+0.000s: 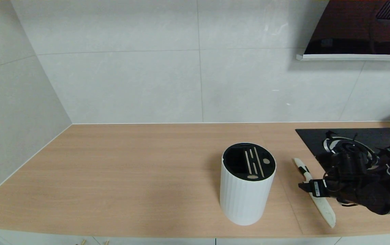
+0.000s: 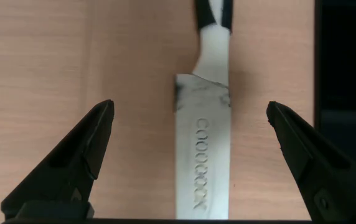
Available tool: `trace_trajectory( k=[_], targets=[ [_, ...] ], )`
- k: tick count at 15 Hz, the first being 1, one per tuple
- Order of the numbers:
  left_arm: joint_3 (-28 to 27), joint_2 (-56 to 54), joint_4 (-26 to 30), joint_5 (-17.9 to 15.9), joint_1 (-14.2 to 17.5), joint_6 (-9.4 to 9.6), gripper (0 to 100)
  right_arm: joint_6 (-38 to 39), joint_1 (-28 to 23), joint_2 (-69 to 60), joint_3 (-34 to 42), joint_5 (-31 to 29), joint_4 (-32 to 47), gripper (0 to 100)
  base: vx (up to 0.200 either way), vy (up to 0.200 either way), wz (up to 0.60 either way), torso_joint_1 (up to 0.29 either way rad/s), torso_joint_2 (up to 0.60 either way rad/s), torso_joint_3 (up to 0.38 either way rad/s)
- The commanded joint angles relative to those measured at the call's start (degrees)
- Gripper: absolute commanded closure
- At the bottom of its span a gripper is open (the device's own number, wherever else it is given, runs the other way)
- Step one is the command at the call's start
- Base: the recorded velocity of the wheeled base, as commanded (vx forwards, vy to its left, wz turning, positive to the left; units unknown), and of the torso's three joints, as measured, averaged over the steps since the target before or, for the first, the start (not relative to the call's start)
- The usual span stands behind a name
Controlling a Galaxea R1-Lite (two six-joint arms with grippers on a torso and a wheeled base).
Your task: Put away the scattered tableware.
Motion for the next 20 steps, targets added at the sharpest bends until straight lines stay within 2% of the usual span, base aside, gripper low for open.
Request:
trace_trajectory(
  k=[1, 7, 15, 16, 20],
  targets=[
    [0.0, 0.0, 0.0, 0.0, 0.0, -0.02, 0, 0.0, -0.1, 2.3, -0.3, 0.1, 0.0, 0, 0.000, 0.000, 0.00, 0.000, 0.00, 0.000],
    [0.0, 0.0, 0.0, 0.0, 0.0, -0.02, 0, 0.2, -0.1, 4.8, -1.2, 0.0, -2.9, 0, 0.000, 0.000, 0.00, 0.000, 0.00, 0.000],
    [0.0, 0.0, 0.0, 0.0, 0.0, -0.02, 0, 0.3, -0.4, 6.0, -2.0, 0.1, -3.0, 0, 0.000, 0.000, 0.00, 0.000, 0.00, 0.000],
    [0.0, 0.0, 0.0, 0.0, 0.0, -0.02, 0, 0.3, -0.4, 6.0, -2.0, 0.1, -3.0, 100, 0.000, 0.000, 0.00, 0.000, 0.00, 0.000],
    [0.0, 0.0, 0.0, 0.0, 0.0, -0.02, 0, 0.2, -0.4, 6.7, -2.1, 0.1, -3.0, 100, 0.000, 0.000, 0.00, 0.000, 0.00, 0.000]
  ],
)
